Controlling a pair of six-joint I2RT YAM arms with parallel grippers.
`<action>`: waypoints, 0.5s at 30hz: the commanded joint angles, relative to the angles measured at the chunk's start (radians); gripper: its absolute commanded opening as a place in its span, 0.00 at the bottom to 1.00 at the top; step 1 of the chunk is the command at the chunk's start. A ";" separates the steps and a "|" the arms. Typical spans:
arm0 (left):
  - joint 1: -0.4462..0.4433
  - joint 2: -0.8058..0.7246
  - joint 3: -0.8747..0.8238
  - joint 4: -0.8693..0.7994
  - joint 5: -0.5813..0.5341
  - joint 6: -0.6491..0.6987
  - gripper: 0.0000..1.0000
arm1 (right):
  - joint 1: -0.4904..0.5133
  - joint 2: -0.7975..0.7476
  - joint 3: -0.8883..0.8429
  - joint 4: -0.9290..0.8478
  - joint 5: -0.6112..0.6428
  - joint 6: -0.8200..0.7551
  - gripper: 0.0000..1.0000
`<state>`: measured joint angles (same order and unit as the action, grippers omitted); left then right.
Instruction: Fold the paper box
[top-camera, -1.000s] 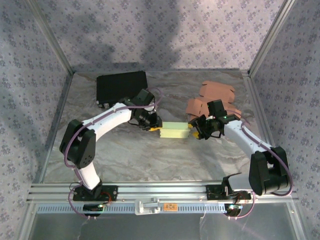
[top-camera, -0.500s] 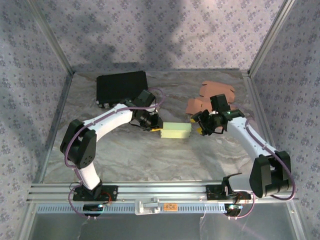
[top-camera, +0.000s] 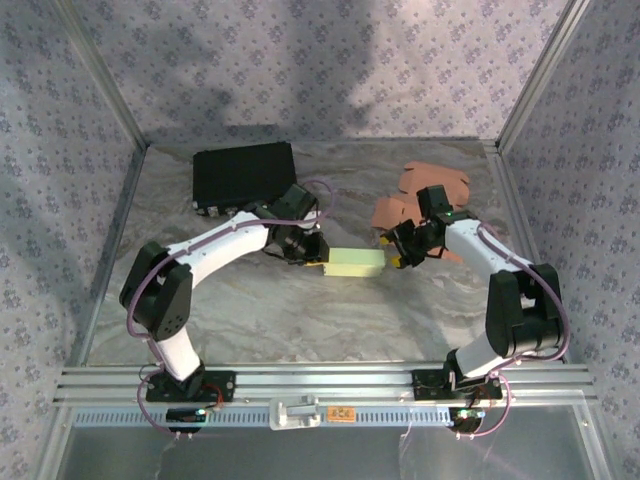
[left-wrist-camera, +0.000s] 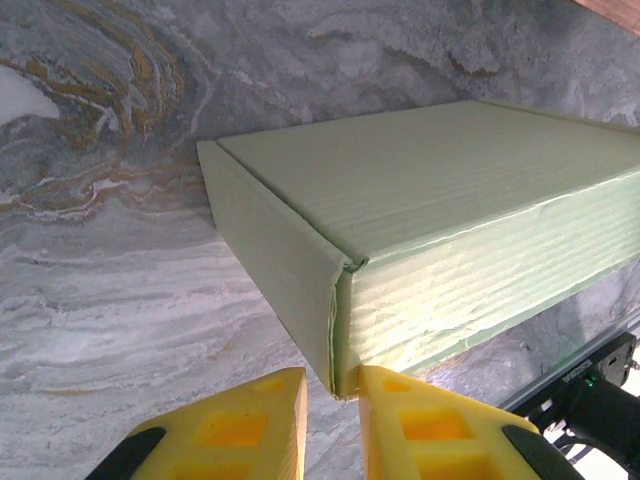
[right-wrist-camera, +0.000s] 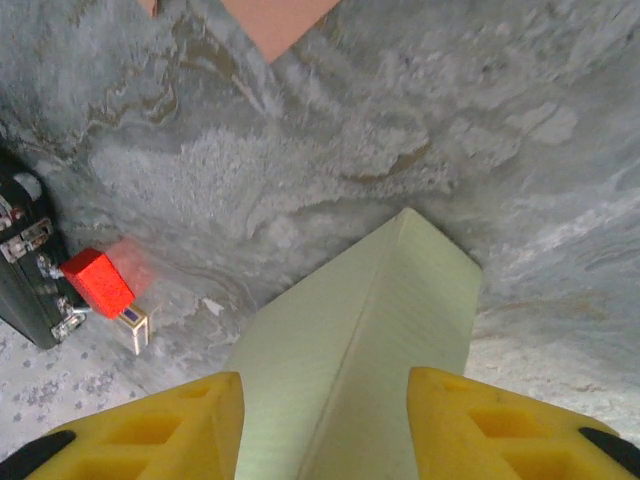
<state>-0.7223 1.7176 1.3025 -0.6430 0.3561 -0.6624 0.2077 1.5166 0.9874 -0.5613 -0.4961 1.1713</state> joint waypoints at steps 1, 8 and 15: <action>-0.030 -0.046 -0.059 -0.010 -0.056 0.019 0.21 | 0.030 -0.024 -0.005 -0.073 -0.030 -0.096 0.45; -0.103 -0.169 -0.250 0.105 -0.085 -0.027 0.21 | 0.107 -0.132 -0.130 -0.104 0.024 -0.205 0.44; -0.114 -0.183 -0.285 0.142 -0.075 -0.061 0.22 | 0.124 -0.132 -0.124 -0.109 0.086 -0.319 0.46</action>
<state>-0.8341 1.5612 0.9955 -0.5453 0.2909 -0.7025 0.3264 1.3895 0.8429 -0.6411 -0.4599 0.9436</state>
